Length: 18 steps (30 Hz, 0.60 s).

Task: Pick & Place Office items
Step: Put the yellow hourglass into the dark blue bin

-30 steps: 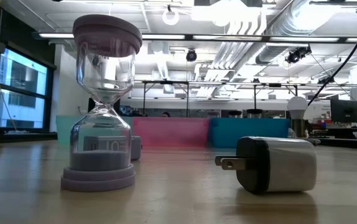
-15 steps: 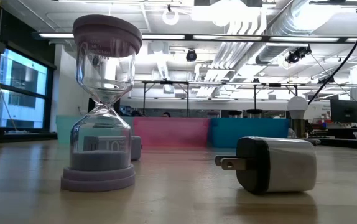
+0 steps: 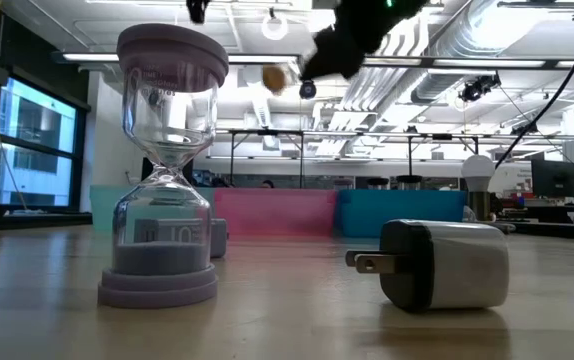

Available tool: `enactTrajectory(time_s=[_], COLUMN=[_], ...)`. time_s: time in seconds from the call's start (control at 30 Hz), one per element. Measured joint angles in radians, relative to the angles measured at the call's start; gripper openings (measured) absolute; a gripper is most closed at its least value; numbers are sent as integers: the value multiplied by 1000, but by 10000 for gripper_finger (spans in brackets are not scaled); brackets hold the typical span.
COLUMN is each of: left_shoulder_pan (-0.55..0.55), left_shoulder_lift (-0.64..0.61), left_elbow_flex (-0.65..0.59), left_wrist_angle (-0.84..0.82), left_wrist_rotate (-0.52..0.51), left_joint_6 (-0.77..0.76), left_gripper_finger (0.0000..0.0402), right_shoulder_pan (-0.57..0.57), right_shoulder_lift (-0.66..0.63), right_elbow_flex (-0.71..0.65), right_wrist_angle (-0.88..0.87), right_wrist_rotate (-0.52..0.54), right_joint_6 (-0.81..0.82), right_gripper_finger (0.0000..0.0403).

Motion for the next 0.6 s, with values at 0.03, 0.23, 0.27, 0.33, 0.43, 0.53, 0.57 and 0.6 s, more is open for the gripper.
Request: enactTrajectory(time_s=[0.03,0.23,0.27,0.33,0.43,0.53,0.57,0.6], left_shoulder_pan=[0,-1,-1,-1,-2,-2,-2,-2], left_shoulder_lift=[-1,-2,-3,-3,-3,-3,-3,-3], left_elbow_flex=[-1,-1,-1,-1,-1,-1,-1,-1], left_wrist_angle=[-27,-172,-187,-223,-266,-316,-336,-356], left_wrist_rotate=[0,43,61,90,127,162,174,185], left_joint_6=[-2,-2,-2,-2,-2,-2,-2,3], left_gripper_finger=[199,199,199,199,199,199,199,199], right_shoulder_pan=[-9,-93,-111,-145,-208,-262,-279,-298], right_shoulder_lift=[-1,-41,-45,-51,-70,-70,-69,-69], right_elbow_flex=[0,1,1,5,28,65,77,92], right_wrist_angle=[-57,-367,-401,-448,-567,-643,-680,-716], right_wrist_rotate=[-5,-229,-273,-362,-488,-590,-620,-652], right_joint_6=[64,421,459,507,562,586,587,587], right_gripper_finger=[175,176,176,176,177,177,176,176])
